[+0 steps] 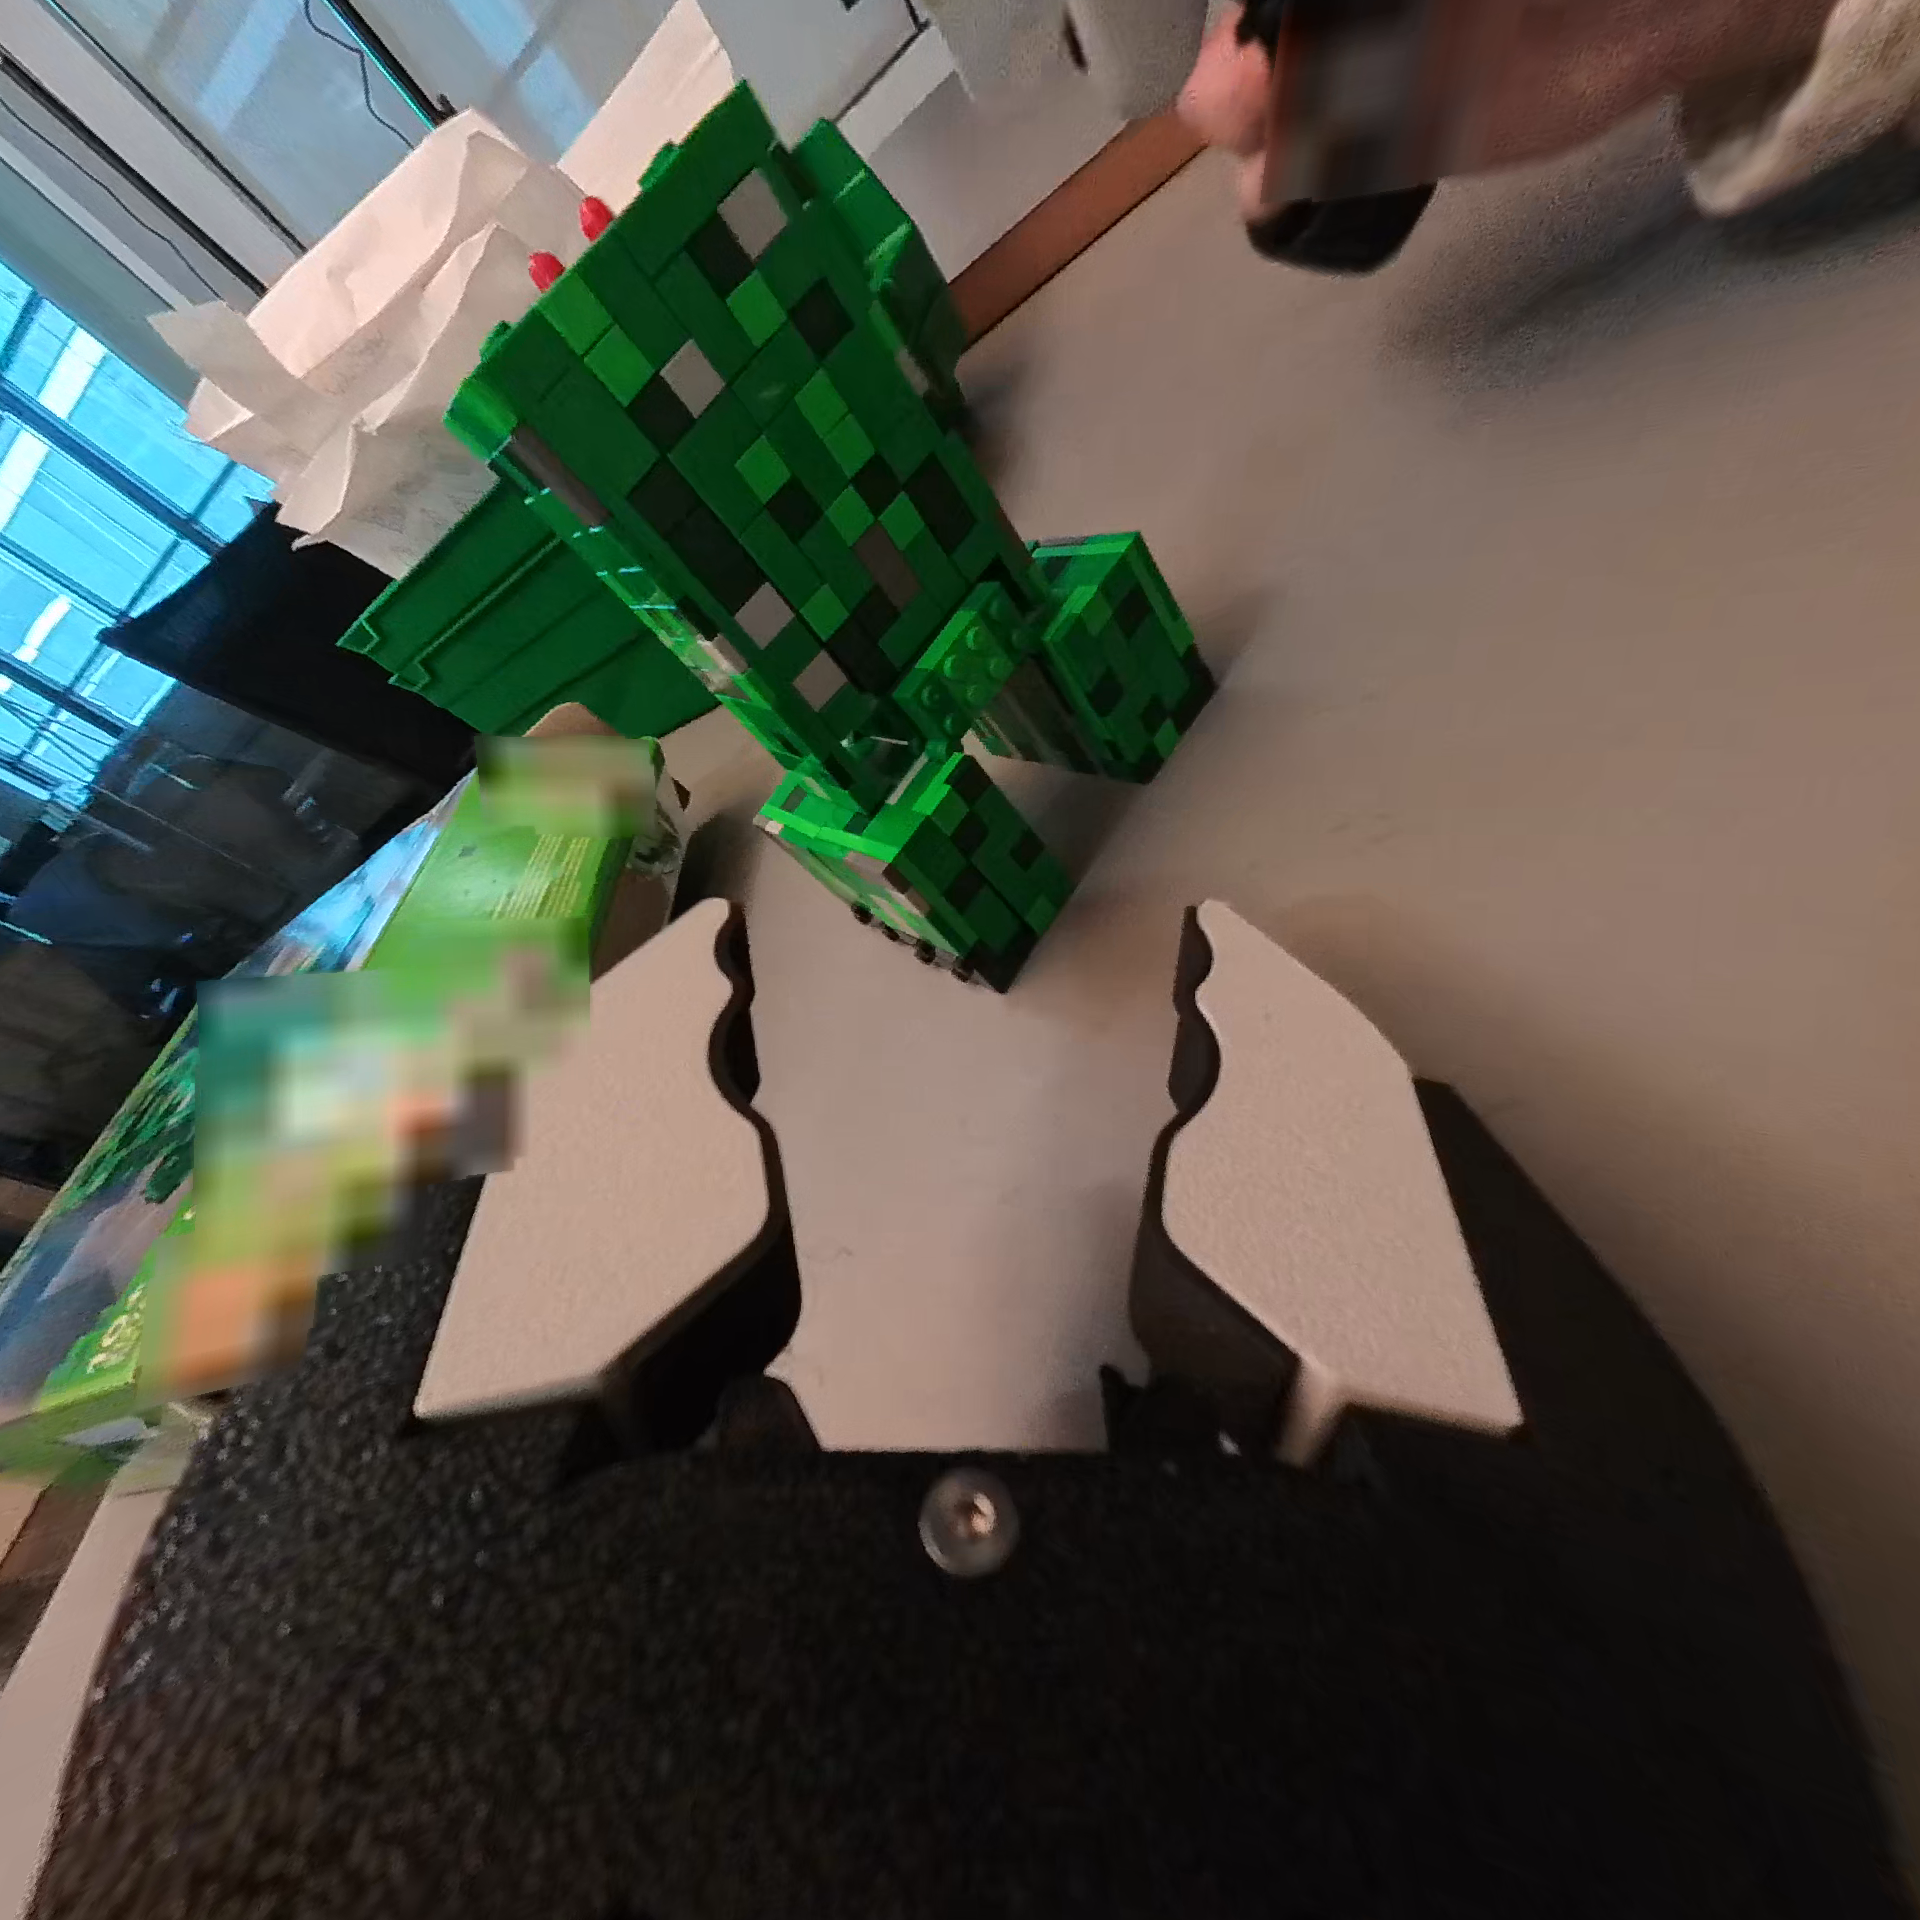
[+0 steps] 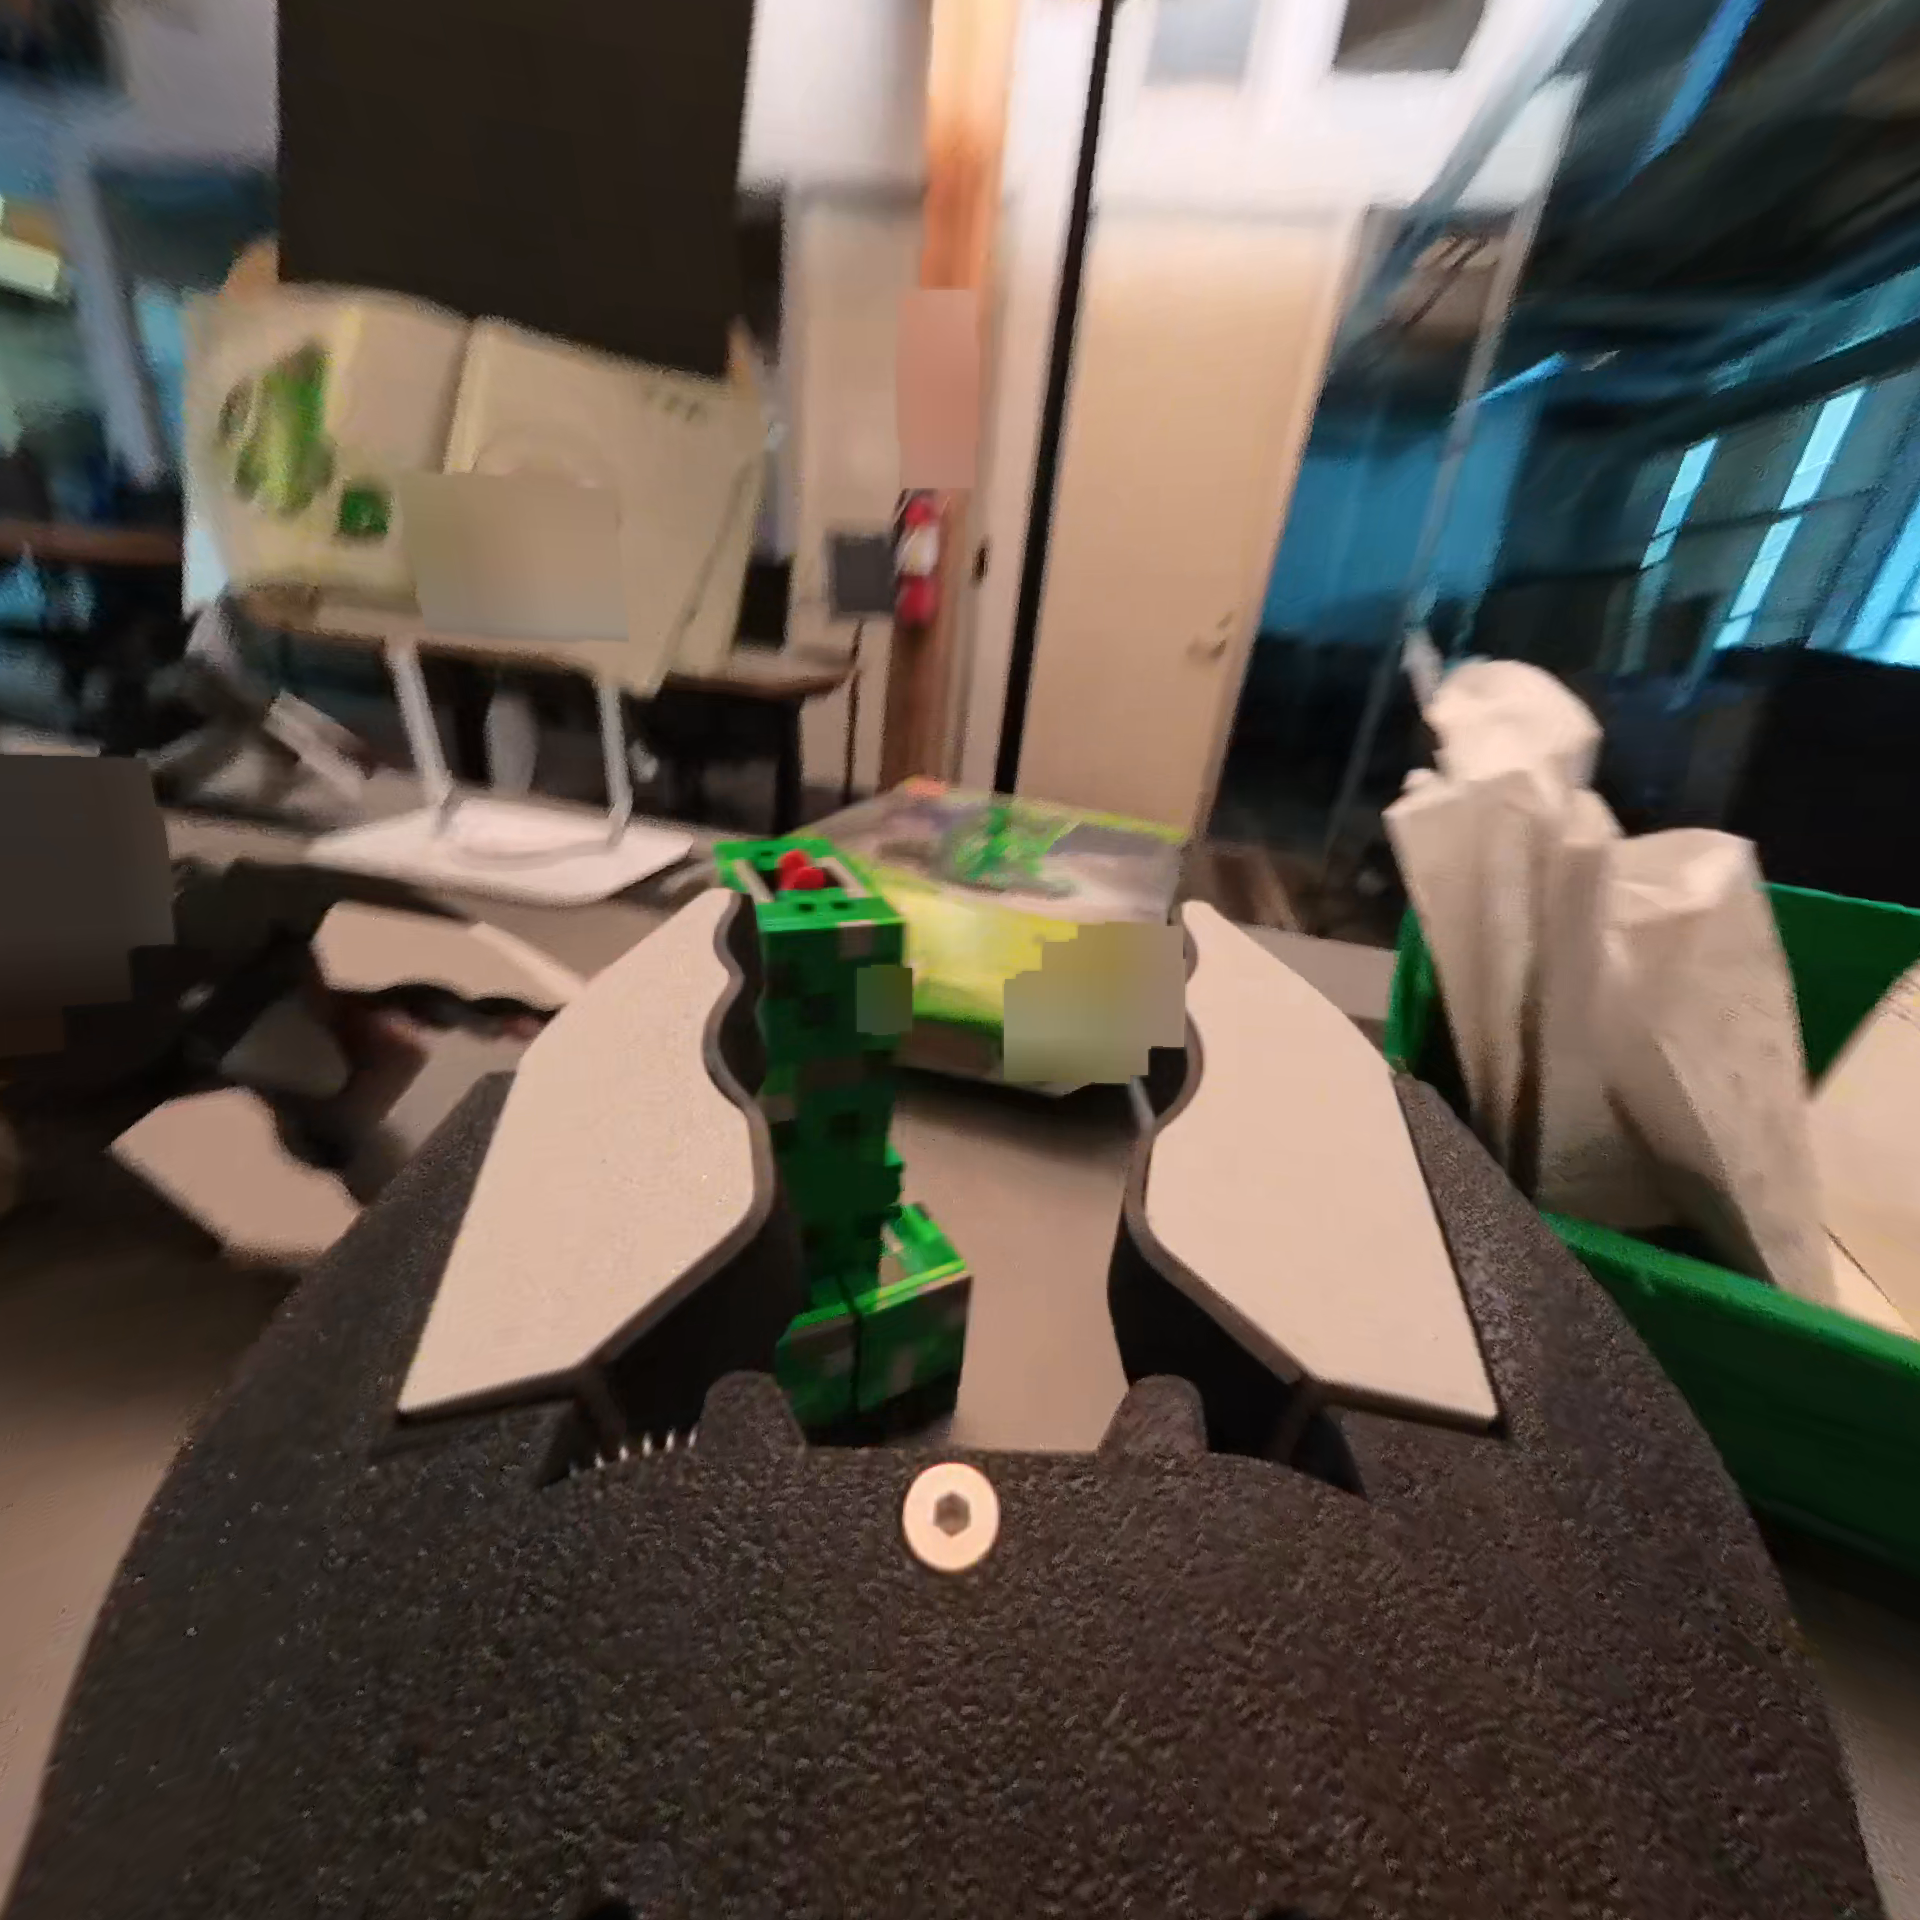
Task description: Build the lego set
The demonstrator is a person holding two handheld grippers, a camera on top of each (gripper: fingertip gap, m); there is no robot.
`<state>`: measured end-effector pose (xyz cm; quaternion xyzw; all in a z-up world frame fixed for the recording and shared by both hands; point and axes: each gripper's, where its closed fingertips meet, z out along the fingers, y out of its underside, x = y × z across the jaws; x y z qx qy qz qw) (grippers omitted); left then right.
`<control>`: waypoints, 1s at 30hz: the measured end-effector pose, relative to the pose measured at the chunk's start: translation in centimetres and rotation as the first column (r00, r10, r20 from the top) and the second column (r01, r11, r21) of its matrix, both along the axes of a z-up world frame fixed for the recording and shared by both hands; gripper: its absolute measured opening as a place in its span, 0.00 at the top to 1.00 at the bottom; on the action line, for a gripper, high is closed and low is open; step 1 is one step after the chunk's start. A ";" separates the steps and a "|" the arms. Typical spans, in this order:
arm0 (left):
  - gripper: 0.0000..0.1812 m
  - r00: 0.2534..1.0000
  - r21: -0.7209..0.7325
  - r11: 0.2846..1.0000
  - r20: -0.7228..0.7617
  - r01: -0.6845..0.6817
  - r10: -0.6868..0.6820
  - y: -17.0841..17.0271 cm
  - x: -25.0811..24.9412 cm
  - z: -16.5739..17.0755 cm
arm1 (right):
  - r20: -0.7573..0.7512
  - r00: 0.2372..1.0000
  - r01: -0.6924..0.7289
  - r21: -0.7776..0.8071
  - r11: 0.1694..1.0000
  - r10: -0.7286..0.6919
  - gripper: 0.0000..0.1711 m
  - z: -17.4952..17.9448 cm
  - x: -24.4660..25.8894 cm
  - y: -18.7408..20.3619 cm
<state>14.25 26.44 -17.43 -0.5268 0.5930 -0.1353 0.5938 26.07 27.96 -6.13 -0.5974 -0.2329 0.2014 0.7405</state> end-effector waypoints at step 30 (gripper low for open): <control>0.57 0.917 -0.142 0.970 0.322 -0.198 0.234 -2.7 0.8 4.0 | -0.152 0.981 0.119 -0.032 0.992 -0.123 0.63 -3.2 2.4 1.7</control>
